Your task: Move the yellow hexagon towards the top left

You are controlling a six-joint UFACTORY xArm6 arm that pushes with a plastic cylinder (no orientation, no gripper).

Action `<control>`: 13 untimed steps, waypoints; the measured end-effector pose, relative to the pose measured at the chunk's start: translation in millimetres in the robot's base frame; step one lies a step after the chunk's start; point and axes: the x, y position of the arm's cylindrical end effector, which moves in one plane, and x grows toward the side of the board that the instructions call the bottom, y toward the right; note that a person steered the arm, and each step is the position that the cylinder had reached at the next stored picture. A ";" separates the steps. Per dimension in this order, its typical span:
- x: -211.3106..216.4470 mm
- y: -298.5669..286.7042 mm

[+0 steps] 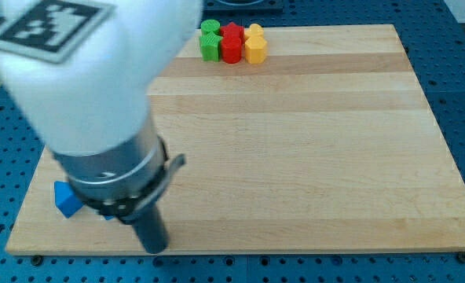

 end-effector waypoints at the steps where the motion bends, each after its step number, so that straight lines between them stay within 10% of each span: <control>1: -0.1 -39.9; 10: -29.0 -40.5; 13: -80.7 90.3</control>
